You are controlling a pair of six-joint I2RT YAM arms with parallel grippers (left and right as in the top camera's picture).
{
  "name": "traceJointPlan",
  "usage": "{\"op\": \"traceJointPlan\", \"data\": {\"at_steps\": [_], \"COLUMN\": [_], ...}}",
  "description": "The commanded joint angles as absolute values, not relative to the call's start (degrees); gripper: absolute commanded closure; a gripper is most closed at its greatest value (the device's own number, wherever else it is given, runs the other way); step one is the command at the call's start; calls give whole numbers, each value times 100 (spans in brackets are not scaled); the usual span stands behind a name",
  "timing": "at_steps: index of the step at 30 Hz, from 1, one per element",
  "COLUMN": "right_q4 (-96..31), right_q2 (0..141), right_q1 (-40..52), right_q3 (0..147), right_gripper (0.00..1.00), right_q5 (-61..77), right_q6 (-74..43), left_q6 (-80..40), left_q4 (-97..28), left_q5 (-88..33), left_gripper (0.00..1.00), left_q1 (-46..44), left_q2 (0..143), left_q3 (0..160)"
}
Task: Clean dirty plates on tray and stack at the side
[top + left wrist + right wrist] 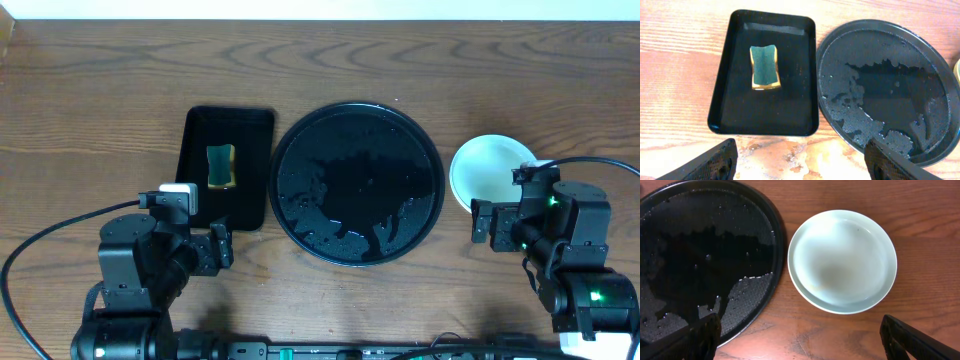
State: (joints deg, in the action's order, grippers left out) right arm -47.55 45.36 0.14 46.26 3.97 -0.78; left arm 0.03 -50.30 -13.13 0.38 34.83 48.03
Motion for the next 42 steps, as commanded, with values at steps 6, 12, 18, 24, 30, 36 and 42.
{"op": "traceJointPlan", "data": {"at_steps": [6,12,18,24,30,36,42], "right_q4": [-4764,-4783,-4202,-2248,-191,1020,716], "right_q2": [4491,4278,3522,2163,1118,395,23], "right_q1": [40,45,47,167,311,314,305], "right_q3": [4558,4434,3586,2171,862,30,32], "right_gripper": [1,1,1,1,1,1,1], "right_q5": [325,322,327,497,497,497,449], "right_q6": [-12,-12,51,-10,-34,-34,-8], "left_q6": [78,78,78,78,78,78,78], "left_q4": [-5033,-5033,-5033,-5033,-5033,-5033,-5033], "left_q5": [-1245,-1245,-1245,-1245,-1245,-1245,-1245], "left_gripper": [19,19,19,19,19,19,19], "left_q1": [58,58,58,58,58,58,58], "left_q2": [3483,3483,3483,3483,3483,3483,3483], "left_q3": [4735,4735,4735,4735,4735,4735,4735]}}
